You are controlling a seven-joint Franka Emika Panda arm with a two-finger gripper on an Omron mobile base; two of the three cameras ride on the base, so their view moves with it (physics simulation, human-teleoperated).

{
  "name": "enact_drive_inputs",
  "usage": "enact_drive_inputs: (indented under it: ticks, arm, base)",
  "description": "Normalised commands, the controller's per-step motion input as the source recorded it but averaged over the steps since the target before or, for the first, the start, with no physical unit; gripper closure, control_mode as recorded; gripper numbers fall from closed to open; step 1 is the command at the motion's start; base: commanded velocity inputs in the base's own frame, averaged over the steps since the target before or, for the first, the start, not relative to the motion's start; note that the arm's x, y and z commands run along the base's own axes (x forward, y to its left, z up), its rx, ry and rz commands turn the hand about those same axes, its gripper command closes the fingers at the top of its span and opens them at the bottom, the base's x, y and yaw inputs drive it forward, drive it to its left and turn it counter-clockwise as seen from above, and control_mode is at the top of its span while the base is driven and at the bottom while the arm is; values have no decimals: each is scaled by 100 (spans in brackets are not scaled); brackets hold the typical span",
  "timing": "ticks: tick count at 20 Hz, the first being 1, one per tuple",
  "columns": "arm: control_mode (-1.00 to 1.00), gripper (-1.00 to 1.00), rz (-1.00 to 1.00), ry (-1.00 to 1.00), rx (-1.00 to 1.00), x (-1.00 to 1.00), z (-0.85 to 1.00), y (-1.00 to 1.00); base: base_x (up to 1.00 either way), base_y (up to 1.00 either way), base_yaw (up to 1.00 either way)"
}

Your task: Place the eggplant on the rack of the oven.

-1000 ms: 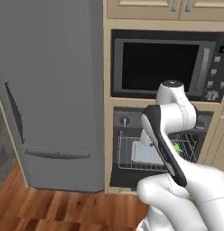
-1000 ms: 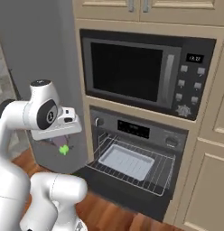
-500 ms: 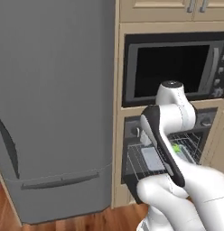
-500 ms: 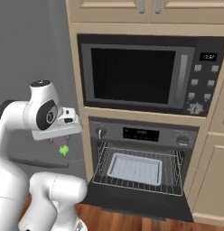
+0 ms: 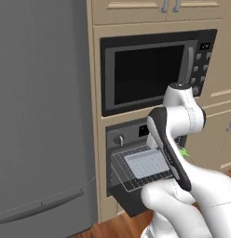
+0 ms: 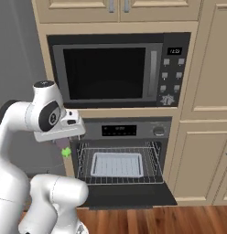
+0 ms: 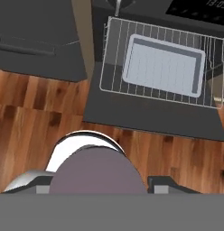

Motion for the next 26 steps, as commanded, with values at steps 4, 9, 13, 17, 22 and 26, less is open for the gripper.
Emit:
enact_drive_inputs:
  ticks: [4,9,13,17,22,26]
  arm:
    - [-100,100,0,-3,5,0,-5,-17]
    - [-100,100,0,-25,23,5,-46,-73]
    - [-100,100,3,-59,59,26,-77,-86]
    - [-100,100,2,-17,38,87,-87,-82]
    - [-100,100,15,-4,17,100,-55,-51]
    - [-100,100,4,-5,1,94,-56,-13]
  base:
    - [0,0,0]
    - [0,0,0]
    - [0,0,0]
    - [0,0,0]
    - [0,0,0]
    - [0,0,0]
